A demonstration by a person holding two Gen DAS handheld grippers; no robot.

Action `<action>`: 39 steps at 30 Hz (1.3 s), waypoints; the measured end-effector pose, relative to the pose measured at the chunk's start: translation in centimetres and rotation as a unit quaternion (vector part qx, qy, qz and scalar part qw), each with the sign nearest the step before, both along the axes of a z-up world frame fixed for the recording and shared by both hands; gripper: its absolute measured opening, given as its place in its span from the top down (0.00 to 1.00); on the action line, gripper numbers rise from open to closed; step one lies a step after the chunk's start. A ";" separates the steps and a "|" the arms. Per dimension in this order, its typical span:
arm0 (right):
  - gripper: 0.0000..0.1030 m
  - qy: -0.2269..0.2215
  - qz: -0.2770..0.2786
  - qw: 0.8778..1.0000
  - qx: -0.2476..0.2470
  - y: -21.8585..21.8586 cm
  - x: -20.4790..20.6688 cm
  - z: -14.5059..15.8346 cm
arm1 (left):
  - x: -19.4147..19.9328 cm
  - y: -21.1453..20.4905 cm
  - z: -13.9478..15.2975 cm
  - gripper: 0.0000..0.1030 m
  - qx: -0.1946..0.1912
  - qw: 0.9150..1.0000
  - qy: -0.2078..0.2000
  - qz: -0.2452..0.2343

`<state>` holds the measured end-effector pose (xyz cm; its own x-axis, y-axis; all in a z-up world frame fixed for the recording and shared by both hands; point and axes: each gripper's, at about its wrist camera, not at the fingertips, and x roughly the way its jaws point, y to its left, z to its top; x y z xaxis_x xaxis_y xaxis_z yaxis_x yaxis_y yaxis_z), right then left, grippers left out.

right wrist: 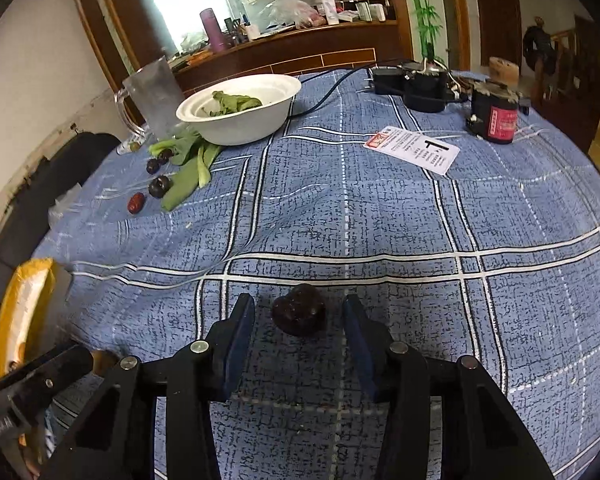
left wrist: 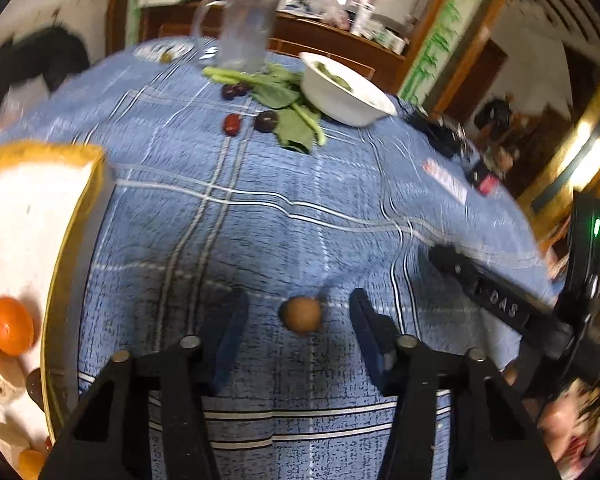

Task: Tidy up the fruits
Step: 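Grasp the brown kiwi fruit with the left tool while the right tool grasps a dark plum, then carry the kiwi and plum over the tray and open both tools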

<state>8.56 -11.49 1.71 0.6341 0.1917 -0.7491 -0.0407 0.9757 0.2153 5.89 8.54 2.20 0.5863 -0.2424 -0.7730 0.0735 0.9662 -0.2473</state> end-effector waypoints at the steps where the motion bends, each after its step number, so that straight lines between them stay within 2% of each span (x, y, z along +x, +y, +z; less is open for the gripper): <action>1: 0.56 -0.001 0.001 1.000 -0.001 0.1 0.0 0.0 | -0.1 -0.6 -0.1 0.66 0.015 1.000 -0.001 -0.010; 2: 0.59 0.000 0.002 1.000 -0.004 0.2 -0.1 0.0 | -0.1 -1.0 -0.3 0.72 0.027 0.999 0.001 -0.017; 4: 0.70 -0.001 0.003 1.000 -0.008 0.3 -0.1 -0.1 | 0.0 -1.6 -0.9 0.74 0.041 0.999 0.008 -0.025; 6: 0.74 -0.001 0.003 1.000 -0.009 0.3 -0.1 -0.1 | 0.0 -1.5 -1.1 0.81 0.041 0.999 0.011 -0.024; 7: 0.75 -0.002 0.004 1.000 -0.006 0.2 -0.2 -0.1 | 0.0 -1.3 -1.1 0.81 0.036 0.999 0.012 -0.023; 11: 0.75 -0.006 0.006 1.000 -0.001 0.1 -0.5 0.1 | -0.2 -0.3 -0.9 0.81 0.008 1.000 0.011 -0.012; 15: 0.75 -0.018 0.006 1.000 0.002 0.1 -1.1 0.6 | -0.2 0.0 -0.3 0.81 -0.012 1.000 -0.008 -0.003; 23: 0.75 -0.023 -0.004 1.000 0.015 0.6 -2.8 1.7 | -0.5 -0.4 0.7 0.81 -0.001 0.999 -0.043 0.000; 26: 0.75 -0.028 0.007 0.999 0.027 1.1 -5.0 2.9 | -0.6 -0.3 0.5 0.81 0.003 0.999 -0.044 0.005; 29: 0.74 -0.041 0.017 0.999 0.021 1.6 -8.0 4.1 | -0.8 0.0 0.4 0.81 -0.009 0.999 -0.036 0.008; 35: 0.74 -0.052 0.030 0.998 0.012 2.7 -12.5 5.5 | -4.1 1.1 2.3 0.81 -0.009 0.998 -0.057 0.015; 39: 0.74 -0.061 0.056 0.997 0.007 4.8 -14.1 6.1 | -7.7 3.2 3.4 0.81 0.015 0.997 -0.069 0.034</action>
<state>-5.58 -6.73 7.80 0.6938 0.2764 -0.6650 -0.1758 0.9605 0.2158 -1.82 11.71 5.59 0.7019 -0.1763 -0.6901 0.0384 0.9768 -0.2105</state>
